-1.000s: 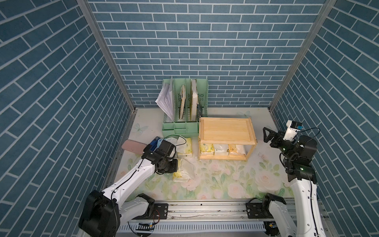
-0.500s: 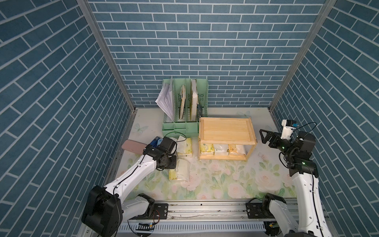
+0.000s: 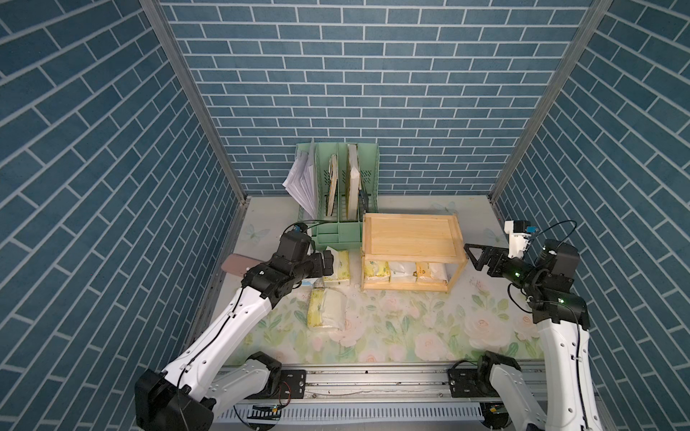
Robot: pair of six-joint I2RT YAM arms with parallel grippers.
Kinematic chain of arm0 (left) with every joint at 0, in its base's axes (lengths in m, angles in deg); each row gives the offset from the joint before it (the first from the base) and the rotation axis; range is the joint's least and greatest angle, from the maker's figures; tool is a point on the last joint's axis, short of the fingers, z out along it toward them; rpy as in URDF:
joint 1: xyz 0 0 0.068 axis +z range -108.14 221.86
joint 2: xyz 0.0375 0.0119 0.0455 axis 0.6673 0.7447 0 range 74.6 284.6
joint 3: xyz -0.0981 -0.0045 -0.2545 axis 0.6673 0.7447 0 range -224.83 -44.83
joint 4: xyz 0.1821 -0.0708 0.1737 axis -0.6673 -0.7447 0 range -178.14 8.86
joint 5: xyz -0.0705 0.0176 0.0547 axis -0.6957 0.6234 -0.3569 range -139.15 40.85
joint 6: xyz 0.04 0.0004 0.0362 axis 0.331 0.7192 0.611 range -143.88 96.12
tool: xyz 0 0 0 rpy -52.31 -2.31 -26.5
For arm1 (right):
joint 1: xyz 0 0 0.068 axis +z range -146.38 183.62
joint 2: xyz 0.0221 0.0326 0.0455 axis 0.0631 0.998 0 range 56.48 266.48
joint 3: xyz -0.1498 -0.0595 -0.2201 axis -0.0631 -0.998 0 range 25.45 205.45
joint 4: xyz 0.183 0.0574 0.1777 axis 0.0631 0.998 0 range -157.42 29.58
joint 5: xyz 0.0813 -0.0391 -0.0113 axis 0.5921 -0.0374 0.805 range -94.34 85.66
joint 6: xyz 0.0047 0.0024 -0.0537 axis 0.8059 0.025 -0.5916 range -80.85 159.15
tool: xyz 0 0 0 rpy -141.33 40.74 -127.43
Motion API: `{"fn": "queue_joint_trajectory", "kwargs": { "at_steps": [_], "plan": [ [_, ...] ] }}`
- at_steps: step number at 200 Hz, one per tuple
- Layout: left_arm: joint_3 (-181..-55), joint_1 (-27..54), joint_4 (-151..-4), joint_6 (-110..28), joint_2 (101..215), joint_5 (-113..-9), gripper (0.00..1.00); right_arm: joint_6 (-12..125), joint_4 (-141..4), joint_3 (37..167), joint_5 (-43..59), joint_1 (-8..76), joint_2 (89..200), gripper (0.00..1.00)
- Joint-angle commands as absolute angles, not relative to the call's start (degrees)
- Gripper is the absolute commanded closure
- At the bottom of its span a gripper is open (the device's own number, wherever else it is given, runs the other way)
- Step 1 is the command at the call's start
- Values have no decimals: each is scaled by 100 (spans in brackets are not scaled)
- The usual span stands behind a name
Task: Remove the tissue boxes from the shelf
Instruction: Place the box of tissues at the center of the board, then pick up a box of tissues from the shelf.
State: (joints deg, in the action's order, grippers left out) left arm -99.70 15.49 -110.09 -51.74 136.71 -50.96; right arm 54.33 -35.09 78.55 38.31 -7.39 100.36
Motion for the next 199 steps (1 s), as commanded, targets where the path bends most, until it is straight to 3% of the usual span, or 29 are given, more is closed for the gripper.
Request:
{"fn": "queue_joint_trajectory", "kwargs": {
  "at_steps": [1, 51, 116, 158, 199],
  "plan": [
    [-10177, 1585, -10069, -5612, 13902, -5823, 0, 5778, -3215, 7945, 4204, -564, 9682, 11],
    [-10591, 1543, -8911, -6152, 14457, -7679, 7, 5718, -3262, 7689, 3456, 723, 9719, 13],
    [-10890, 1172, -8425, -6469, 15303, -7985, 11, 6062, -4246, 7207, 2625, 2924, 10484, 13],
    [-11163, 1143, -8608, -6495, 15693, -7461, 11, 4959, -4206, 7255, 807, 4543, 10865, 12],
    [-11044, 1463, -8600, -6841, 15673, -7303, 6, 2991, -4245, 7378, -1439, 6239, 11892, 15]
  ]
}}
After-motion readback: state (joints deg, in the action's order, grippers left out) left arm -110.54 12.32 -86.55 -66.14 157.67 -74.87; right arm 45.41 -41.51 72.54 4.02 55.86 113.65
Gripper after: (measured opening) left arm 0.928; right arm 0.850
